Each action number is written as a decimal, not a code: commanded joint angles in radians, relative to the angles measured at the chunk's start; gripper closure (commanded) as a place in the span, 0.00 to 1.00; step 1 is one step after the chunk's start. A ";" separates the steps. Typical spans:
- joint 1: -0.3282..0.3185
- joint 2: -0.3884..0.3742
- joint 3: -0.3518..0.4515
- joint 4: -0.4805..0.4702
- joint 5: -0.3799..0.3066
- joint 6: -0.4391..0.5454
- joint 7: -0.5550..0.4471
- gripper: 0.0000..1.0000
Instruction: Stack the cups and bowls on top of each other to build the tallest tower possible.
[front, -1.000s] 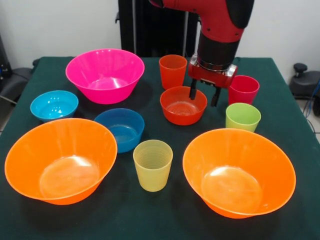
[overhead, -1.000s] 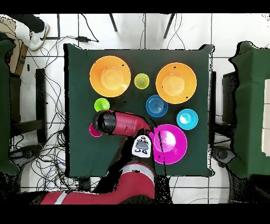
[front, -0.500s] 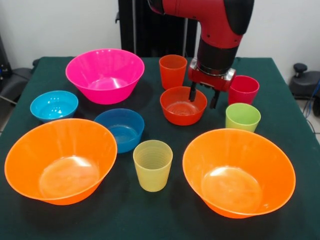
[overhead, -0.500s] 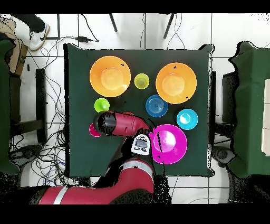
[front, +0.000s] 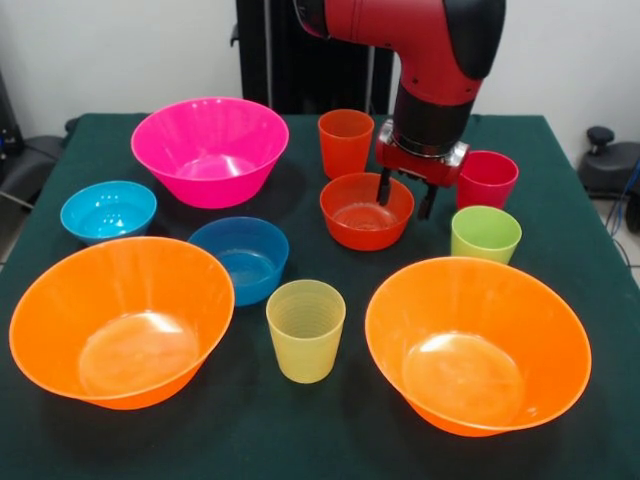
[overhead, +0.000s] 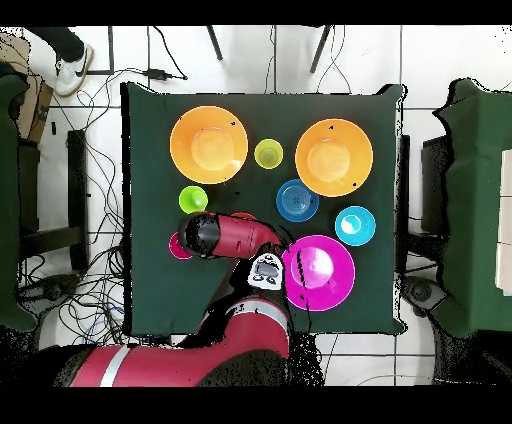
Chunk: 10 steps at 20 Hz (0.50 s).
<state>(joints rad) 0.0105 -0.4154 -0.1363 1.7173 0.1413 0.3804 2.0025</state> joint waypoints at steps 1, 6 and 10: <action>0.012 0.018 0.049 -0.089 0.022 -0.044 0.146 0.00; 0.007 0.010 0.053 -0.080 0.018 -0.042 0.141 0.00; -0.001 0.010 0.059 -0.078 0.014 -0.045 0.132 0.00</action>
<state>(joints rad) 0.0108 -0.4119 -0.1384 1.7058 0.1411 0.3804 2.0025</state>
